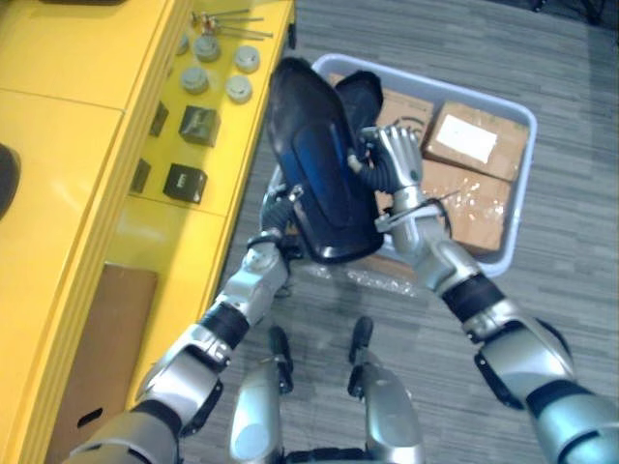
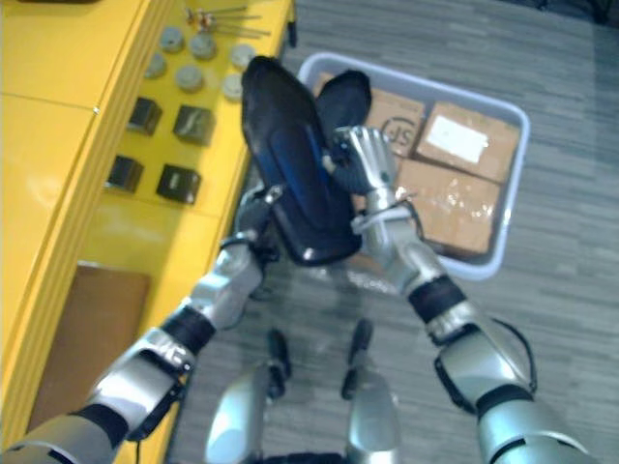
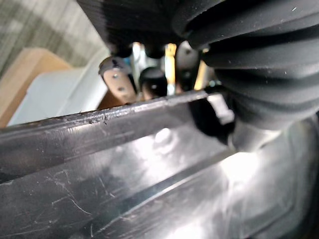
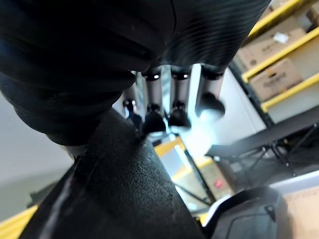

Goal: Walk over and take plastic housings, then place them on the shelf

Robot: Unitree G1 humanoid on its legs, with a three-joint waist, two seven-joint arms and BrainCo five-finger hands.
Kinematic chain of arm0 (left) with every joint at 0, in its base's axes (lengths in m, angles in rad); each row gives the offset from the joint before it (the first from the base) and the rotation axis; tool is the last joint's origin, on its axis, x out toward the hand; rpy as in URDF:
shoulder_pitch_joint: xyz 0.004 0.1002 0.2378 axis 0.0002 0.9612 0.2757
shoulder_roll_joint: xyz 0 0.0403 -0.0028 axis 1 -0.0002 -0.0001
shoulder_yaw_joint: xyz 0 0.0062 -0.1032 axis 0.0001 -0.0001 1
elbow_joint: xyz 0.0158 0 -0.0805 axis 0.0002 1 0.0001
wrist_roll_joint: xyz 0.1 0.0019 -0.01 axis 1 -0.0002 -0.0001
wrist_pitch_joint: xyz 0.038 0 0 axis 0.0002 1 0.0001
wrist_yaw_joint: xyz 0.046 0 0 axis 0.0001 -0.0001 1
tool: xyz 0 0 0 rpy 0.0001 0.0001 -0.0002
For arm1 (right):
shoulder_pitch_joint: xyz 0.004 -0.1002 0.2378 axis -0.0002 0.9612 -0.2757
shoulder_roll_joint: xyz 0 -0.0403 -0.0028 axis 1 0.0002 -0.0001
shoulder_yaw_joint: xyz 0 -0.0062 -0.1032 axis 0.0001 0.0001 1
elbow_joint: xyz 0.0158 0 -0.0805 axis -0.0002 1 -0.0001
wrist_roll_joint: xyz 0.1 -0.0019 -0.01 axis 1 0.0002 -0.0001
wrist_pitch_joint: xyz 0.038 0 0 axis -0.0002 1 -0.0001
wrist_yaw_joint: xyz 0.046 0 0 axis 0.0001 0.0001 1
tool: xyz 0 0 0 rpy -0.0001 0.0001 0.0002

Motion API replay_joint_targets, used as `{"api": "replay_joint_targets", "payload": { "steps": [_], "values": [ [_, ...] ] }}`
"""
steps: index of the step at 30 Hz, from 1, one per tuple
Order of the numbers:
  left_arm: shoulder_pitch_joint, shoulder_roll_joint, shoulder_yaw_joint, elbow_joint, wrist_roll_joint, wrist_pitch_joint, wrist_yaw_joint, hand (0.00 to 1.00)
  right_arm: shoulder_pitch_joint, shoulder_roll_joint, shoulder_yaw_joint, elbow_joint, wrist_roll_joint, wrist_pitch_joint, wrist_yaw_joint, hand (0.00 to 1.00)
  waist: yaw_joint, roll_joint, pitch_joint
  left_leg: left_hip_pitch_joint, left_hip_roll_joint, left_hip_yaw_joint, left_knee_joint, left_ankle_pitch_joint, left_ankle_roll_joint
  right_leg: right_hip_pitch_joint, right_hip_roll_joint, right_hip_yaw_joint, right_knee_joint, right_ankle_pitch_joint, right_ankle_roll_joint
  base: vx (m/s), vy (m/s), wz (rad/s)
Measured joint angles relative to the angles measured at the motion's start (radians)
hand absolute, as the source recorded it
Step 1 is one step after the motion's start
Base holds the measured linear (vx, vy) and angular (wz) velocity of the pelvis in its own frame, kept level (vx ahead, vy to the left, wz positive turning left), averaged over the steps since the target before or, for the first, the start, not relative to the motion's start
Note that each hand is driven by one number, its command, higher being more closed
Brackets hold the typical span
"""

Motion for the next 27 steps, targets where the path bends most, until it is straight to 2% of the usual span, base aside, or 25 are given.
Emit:
{"api": "replay_joint_targets", "payload": {
  "steps": [4, 8, 9, 10, 12, 14, 16, 19, 20, 24, 25, 27],
  "values": [
    [0.009, -0.011, 0.002, -0.001, 0.058, 0.000, 0.057, 1.00, 0.049, 0.029, -0.014, -0.008, 0.084, -0.021, -0.028, 0.00, -0.001, 0.000, 0.000, 0.032, -0.001, 0.001, -0.014, 0.001, -0.002, 0.029, 0.001, -0.001, -0.009, -0.001, 0.000, 0.00, 0.000, 0.00],
    [0.013, -0.052, 0.056, -0.050, 0.197, 0.001, 0.175, 1.00, 0.189, 0.048, -0.053, -0.124, 0.168, -0.096, -0.039, 0.00, 0.004, -0.003, 0.001, 0.061, -0.001, 0.003, -0.031, 0.003, -0.005, 0.050, 0.002, -0.001, -0.009, -0.008, -0.001, 0.00, 0.000, 0.00],
    [0.017, -0.057, 0.079, -0.081, 0.235, 0.002, 0.205, 1.00, 0.221, 0.069, -0.071, -0.143, 0.179, -0.111, -0.040, 0.00, 0.003, -0.003, 0.001, 0.064, 0.000, 0.003, -0.031, 0.003, -0.006, 0.054, 0.004, -0.001, -0.009, -0.011, -0.001, 0.00, 0.000, 0.00],
    [0.019, -0.057, 0.093, -0.124, 0.334, 0.016, 0.264, 1.00, 0.256, 0.089, -0.079, -0.158, 0.205, -0.129, -0.038, 0.00, 0.002, -0.003, 0.001, 0.072, 0.001, 0.004, -0.034, 0.003, -0.006, 0.060, 0.005, -0.002, -0.011, -0.012, -0.001, 0.00, 0.000, 0.00],
    [0.022, -0.059, 0.097, -0.158, 0.460, 0.044, 0.327, 1.00, 0.307, 0.110, -0.084, -0.160, 0.260, -0.150, -0.038, 0.00, 0.002, -0.007, -0.002, 0.099, 0.002, 0.007, -0.049, 0.004, -0.009, 0.084, 0.008, -0.001, -0.021, -0.013, -0.002, 0.02, -0.008, -0.03],
    [0.036, -0.066, 0.108, -0.173, 0.522, 0.054, 0.358, 1.00, 0.344, 0.130, -0.089, -0.169, 0.288, -0.180, -0.049, 0.00, 0.002, -0.020, -0.010, 0.117, 0.004, 0.015, -0.060, 0.005, -0.011, 0.099, 0.013, 0.001, -0.030, -0.013, -0.002, 0.02, -0.013, -0.09],
    [0.084, -0.085, 0.120, -0.186, 0.627, 0.090, 0.410, 1.00, 0.428, 0.165, -0.094, -0.245, 0.314, -0.247, -0.078, 0.00, -0.001, -0.060, -0.043, 0.147, 0.004, 0.026, -0.089, 0.009, -0.018, 0.119, 0.019, 0.004, -0.051, -0.013, -0.002, 0.05, -0.020, -0.13],
    [0.138, -0.118, 0.120, -0.185, 0.699, 0.138, 0.448, 1.00, 0.493, 0.182, -0.098, -0.338, 0.329, -0.296, -0.080, 0.00, -0.009, -0.085, -0.097, 0.171, 0.003, 0.030, -0.113, 0.012, -0.022, 0.138, 0.023, 0.005, -0.069, -0.013, -0.001, 0.07, -0.001, -0.02],
    [0.148, -0.126, 0.117, -0.185, 0.715, 0.147, 0.454, 1.00, 0.501, 0.183, -0.099, -0.354, 0.329, -0.303, -0.080, 0.00, -0.009, -0.087, -0.099, 0.187, 0.002, 0.030, -0.117, 0.012, -0.023, 0.156, 0.024, 0.005, -0.075, -0.013, -0.001, 0.09, 0.015, -0.01],
    [0.246, -0.166, 0.116, -0.184, 0.854, 0.198, 0.488, 1.00, 0.597, 0.201, -0.116, -0.480, 0.330, -0.324, -0.082, 0.00, -0.004, -0.082, -0.201, 0.244, -0.003, 0.041, -0.163, 0.012, -0.030, 0.195, 0.027, 0.009, -0.095, -0.021, 0.005, 0.06, 0.016, -0.04],
    [0.256, -0.166, 0.117, -0.184, 0.866, 0.202, 0.499, 1.00, 0.614, 0.200, -0.127, -0.498, 0.336, -0.324, -0.080, 0.00, -0.004, -0.082, -0.205, 0.258, -0.004, 0.043, -0.172, 0.013, -0.032, 0.205, 0.028, 0.010, -0.096, -0.023, 0.005, 0.05, 0.021, -0.09],
    [0.312, -0.169, 0.142, -0.184, 0.932, 0.208, 0.522, 1.00, 0.707, 0.198, -0.189, -0.559, 0.411, -0.334, -0.065, 0.00, -0.005, -0.079, -0.245, 0.284, -0.008, 0.049, -0.195, 0.014, -0.035, 0.219, 0.028, 0.011, -0.098, -0.033, 0.012, 0.02, 0.019, -0.07]
  ]
}}
